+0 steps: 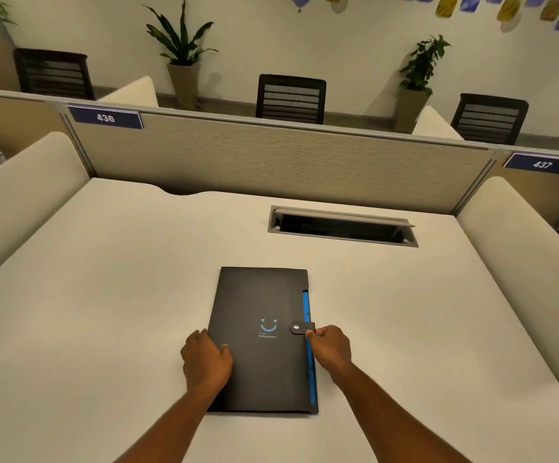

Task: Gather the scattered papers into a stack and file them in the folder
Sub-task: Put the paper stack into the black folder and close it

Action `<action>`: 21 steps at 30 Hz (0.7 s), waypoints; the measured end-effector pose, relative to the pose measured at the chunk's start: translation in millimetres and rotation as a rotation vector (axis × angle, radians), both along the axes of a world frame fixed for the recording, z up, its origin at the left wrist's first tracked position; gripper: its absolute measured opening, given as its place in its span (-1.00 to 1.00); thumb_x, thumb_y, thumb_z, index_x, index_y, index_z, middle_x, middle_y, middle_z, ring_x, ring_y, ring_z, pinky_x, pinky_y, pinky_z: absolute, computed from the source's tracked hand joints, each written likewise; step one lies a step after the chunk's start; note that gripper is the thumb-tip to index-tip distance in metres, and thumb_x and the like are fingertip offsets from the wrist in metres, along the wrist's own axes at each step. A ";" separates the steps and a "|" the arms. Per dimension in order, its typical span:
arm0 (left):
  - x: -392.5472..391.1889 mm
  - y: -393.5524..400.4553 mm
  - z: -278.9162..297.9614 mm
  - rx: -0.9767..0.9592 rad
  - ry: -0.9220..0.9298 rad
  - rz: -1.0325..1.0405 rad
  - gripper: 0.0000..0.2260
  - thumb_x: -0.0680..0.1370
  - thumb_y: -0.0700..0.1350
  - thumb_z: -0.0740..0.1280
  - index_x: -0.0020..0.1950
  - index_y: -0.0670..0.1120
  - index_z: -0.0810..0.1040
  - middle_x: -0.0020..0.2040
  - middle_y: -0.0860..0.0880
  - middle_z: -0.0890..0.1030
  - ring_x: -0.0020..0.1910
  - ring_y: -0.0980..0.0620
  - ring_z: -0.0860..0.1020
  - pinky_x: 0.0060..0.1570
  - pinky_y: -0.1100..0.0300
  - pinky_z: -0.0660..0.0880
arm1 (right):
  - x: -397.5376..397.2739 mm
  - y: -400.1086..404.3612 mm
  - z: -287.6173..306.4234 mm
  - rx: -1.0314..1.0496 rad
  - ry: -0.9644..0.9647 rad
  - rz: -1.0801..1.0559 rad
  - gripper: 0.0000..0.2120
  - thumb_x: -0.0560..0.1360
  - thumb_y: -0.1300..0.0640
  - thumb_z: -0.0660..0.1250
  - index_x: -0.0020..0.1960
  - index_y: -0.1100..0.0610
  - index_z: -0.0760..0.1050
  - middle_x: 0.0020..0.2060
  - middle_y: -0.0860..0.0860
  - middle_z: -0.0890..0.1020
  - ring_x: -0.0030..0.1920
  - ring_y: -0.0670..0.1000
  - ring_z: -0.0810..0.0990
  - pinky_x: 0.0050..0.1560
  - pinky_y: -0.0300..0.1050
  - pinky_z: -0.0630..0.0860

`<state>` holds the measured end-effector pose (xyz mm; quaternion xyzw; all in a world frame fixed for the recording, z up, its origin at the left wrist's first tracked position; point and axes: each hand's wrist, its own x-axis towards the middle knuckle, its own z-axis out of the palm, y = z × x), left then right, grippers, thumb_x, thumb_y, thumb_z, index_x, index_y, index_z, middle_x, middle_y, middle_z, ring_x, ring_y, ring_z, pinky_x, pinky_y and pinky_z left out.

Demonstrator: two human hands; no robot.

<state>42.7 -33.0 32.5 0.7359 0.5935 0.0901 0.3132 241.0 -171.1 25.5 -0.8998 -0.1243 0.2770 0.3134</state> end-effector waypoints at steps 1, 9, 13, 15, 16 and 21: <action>-2.7 5.7 0.5 -0.028 -0.001 -0.004 -0.51 0.49 -0.08 0.35 0.38 -0.20 0.37 0.35 -0.20 0.41 0.33 -0.23 0.34 0.25 -0.09 0.38 | -1.9 1.2 -1.4 -0.008 -0.003 -0.002 -0.60 0.58 0.01 0.35 -0.40 0.09 0.42 -0.45 0.00 0.50 -0.35 0.01 0.52 -0.20 -0.08 0.48; -11.9 47.7 -3.5 -0.350 -0.279 0.135 -0.32 0.32 -0.03 0.56 0.38 -0.14 0.42 0.25 -0.11 0.56 0.19 -0.16 0.55 0.24 -0.01 0.48 | -17.2 12.4 0.7 0.006 -0.009 -0.061 -0.70 0.56 0.10 0.40 -0.33 0.08 0.49 -0.39 -0.01 0.55 -0.35 -0.05 0.53 -0.30 -0.21 0.43; -18.4 61.6 -4.6 -0.417 -0.342 0.150 -0.49 0.26 -0.08 0.59 0.16 -0.10 0.55 0.08 -0.08 0.64 -0.09 -0.07 0.62 0.03 -0.01 0.60 | -36.1 28.5 4.6 0.109 0.083 -0.178 -0.82 0.47 0.22 0.48 -0.02 0.13 0.49 -0.16 0.06 0.63 -0.15 0.02 0.62 -0.18 -0.13 0.56; -23.0 69.6 2.6 -0.419 -0.364 0.170 -0.46 0.30 -0.21 0.58 0.22 -0.14 0.47 0.14 -0.11 0.56 -0.06 -0.08 0.57 0.02 0.04 0.59 | -47.2 40.8 2.4 0.123 0.083 -0.206 -0.70 0.45 0.25 0.49 0.08 0.15 0.43 -0.09 0.09 0.62 -0.09 0.05 0.62 -0.08 -0.04 0.62; -25.5 75.7 4.7 -0.416 -0.368 0.172 -0.44 0.31 -0.23 0.57 0.25 -0.13 0.45 0.16 -0.13 0.53 -0.05 -0.09 0.56 0.02 0.04 0.58 | -52.1 47.3 1.7 0.124 0.079 -0.211 -0.68 0.45 0.26 0.49 0.09 0.15 0.41 -0.07 0.09 0.62 -0.08 0.05 0.62 -0.03 -0.02 0.63; -39.3 115.1 9.7 -0.368 -0.377 0.122 -0.43 0.34 -0.25 0.55 0.26 -0.08 0.38 0.20 -0.15 0.49 -0.05 -0.08 0.53 -0.01 0.03 0.57 | -67.9 82.5 5.4 0.148 0.062 -0.235 -0.67 0.44 0.25 0.52 0.07 0.15 0.41 -0.09 0.06 0.60 -0.11 0.01 0.60 -0.03 -0.01 0.64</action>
